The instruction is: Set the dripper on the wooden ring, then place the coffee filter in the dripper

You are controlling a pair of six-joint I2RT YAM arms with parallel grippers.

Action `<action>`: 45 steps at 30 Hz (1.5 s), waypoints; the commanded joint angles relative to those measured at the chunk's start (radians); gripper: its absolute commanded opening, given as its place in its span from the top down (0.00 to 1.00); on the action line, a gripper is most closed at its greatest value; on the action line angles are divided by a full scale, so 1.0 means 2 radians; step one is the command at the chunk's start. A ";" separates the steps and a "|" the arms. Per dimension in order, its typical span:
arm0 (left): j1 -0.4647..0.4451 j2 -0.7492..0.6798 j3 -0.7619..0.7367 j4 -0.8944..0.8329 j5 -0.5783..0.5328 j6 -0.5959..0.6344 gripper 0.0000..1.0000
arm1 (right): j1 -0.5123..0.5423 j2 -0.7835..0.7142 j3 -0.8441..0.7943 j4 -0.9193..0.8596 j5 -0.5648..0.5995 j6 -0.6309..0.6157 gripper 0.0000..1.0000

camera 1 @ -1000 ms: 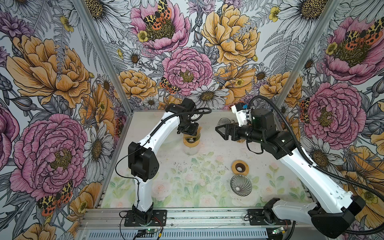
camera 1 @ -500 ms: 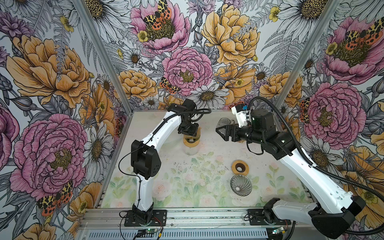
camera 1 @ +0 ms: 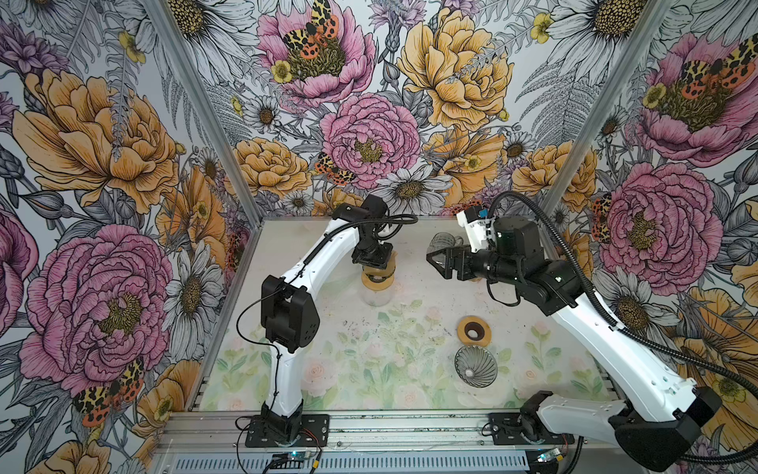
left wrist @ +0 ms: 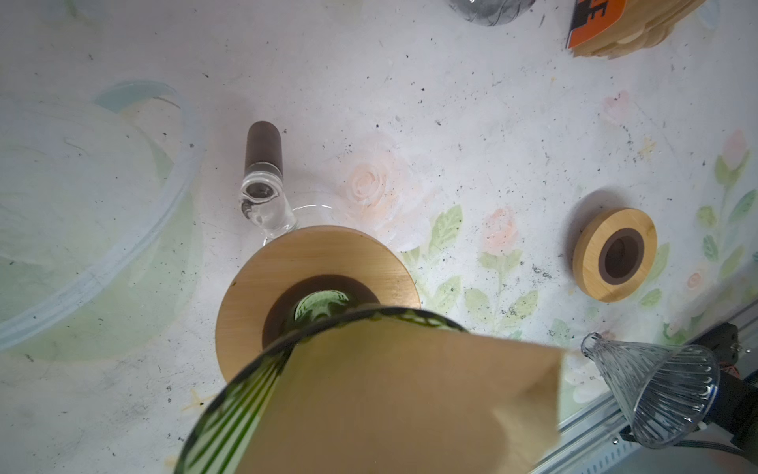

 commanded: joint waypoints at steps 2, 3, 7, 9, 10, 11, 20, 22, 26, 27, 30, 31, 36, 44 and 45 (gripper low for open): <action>0.001 0.009 0.010 -0.003 0.009 -0.005 0.79 | -0.002 0.003 0.004 -0.004 0.000 0.001 0.13; 0.002 0.010 0.011 -0.004 0.012 -0.005 0.79 | -0.002 0.004 0.004 -0.004 0.000 0.003 0.13; 0.003 0.014 0.014 -0.012 0.012 -0.005 0.80 | -0.002 0.008 0.002 -0.004 -0.004 0.007 0.14; 0.004 0.014 0.012 -0.012 0.006 -0.005 0.80 | -0.002 0.009 0.002 -0.004 -0.006 0.008 0.14; 0.004 0.015 0.010 -0.012 0.004 -0.005 0.80 | -0.001 0.010 0.002 -0.004 -0.006 0.007 0.14; 0.004 0.015 0.009 -0.012 0.005 -0.005 0.80 | -0.001 0.010 0.002 -0.004 -0.007 0.008 0.15; 0.005 0.022 0.010 -0.012 0.004 -0.003 0.76 | -0.001 0.007 -0.003 -0.004 -0.007 0.008 0.15; 0.006 0.024 0.010 -0.012 0.005 -0.004 0.76 | -0.001 0.005 -0.006 -0.004 -0.007 0.009 0.15; 0.008 0.025 0.009 -0.012 0.005 -0.003 0.76 | -0.001 0.001 -0.011 -0.004 -0.006 0.010 0.16; 0.008 0.026 0.009 -0.012 0.006 -0.003 0.75 | -0.001 0.000 -0.012 -0.004 -0.006 0.011 0.16; 0.009 0.028 0.009 -0.013 0.003 -0.005 0.75 | -0.001 -0.002 -0.014 -0.004 -0.006 0.011 0.16; 0.010 0.030 0.010 -0.014 0.003 -0.005 0.75 | -0.001 -0.002 -0.016 -0.003 -0.006 0.011 0.16; 0.010 0.037 0.015 -0.018 0.001 -0.005 0.73 | 0.000 -0.003 -0.021 -0.003 -0.007 0.013 0.16; 0.018 0.042 0.027 -0.024 0.028 -0.010 0.72 | 0.000 0.002 -0.020 -0.003 -0.008 0.015 0.16; 0.019 0.042 0.031 -0.027 0.030 -0.009 0.72 | 0.000 0.003 -0.019 -0.003 -0.009 0.015 0.16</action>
